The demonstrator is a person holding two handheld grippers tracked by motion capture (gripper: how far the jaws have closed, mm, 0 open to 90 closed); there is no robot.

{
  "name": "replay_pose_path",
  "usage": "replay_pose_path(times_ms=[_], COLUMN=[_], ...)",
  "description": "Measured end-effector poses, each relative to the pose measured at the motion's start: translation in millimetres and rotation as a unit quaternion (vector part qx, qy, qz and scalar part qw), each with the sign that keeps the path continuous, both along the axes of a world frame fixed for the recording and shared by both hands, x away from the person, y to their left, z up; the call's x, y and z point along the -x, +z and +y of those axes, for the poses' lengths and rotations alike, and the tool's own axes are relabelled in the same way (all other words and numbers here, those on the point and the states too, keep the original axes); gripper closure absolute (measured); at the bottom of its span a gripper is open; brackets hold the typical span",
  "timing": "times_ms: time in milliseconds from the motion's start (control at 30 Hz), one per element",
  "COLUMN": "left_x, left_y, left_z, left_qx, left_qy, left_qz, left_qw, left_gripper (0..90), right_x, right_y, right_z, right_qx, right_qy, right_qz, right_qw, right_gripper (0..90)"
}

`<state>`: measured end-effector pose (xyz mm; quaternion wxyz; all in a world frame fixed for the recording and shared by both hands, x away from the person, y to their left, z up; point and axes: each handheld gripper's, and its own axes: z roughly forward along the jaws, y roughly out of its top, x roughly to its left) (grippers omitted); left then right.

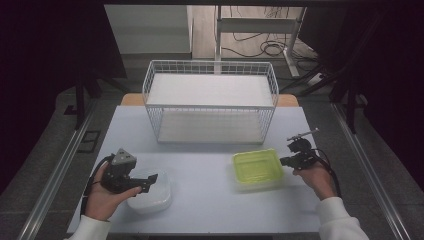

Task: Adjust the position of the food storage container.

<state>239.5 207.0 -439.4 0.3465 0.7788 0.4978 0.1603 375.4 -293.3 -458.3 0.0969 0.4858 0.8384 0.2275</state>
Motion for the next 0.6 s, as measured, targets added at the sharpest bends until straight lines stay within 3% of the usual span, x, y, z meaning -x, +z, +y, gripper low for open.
replay_pose_path(times_ms=[600], left_x=[-1.0], left_y=[-2.1], left_z=[-1.4], left_qx=[-0.001], left_qy=[0.0], left_qz=[0.002], left_qw=[1.0], left_gripper=[14.6], right_x=[24.8], right_y=[-0.5], right_z=[27.8], right_qx=[-0.008], right_qy=[0.034], right_qz=[0.003], right_qw=[0.9994], right_gripper=[89.1])
